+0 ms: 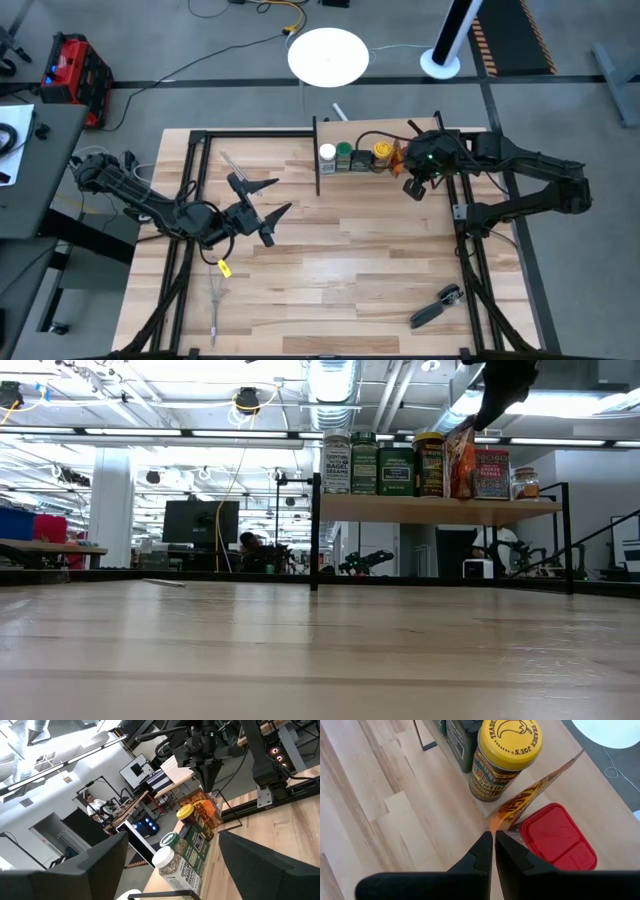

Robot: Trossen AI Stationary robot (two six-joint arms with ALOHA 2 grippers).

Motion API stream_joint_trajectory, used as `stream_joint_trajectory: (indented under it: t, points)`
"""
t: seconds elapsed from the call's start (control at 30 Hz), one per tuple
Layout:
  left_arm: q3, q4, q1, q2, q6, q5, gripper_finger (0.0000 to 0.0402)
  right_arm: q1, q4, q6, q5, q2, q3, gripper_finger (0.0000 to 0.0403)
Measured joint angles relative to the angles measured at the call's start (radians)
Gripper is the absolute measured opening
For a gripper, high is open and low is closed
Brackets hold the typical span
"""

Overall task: Shelf spices
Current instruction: Adjust the seasonings on the shelf, then return to Home Position

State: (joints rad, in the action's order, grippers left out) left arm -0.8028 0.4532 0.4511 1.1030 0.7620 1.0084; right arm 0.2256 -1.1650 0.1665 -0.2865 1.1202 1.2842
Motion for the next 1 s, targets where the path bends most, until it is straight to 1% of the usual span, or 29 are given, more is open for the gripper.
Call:
stream_joint_trajectory:
  t: [0.17,0.5,0.7,0.87,1.0]
  points:
    - [0.000,0.000,0.000,0.000,0.000,0.000,0.0304,0.002,0.012,0.000,0.000,0.000,0.000,0.0027]
    - [0.000,-0.001,0.000,0.000,0.000,0.000,0.0304,0.059,0.017,-0.021,0.000,0.000,0.000,0.0027]
    - [0.000,-0.004,0.000,0.000,-0.002,0.000,0.0304,0.063,0.024,-0.034,0.000,0.000,0.000,0.0027]
    - [0.000,-0.022,0.000,0.000,-0.011,0.000,0.0304,0.062,0.034,-0.037,0.074,0.000,0.000,0.0027]
    - [0.000,-0.023,0.000,0.000,-0.011,0.000,0.0304,0.039,0.046,-0.016,0.128,-0.001,0.000,0.0027]
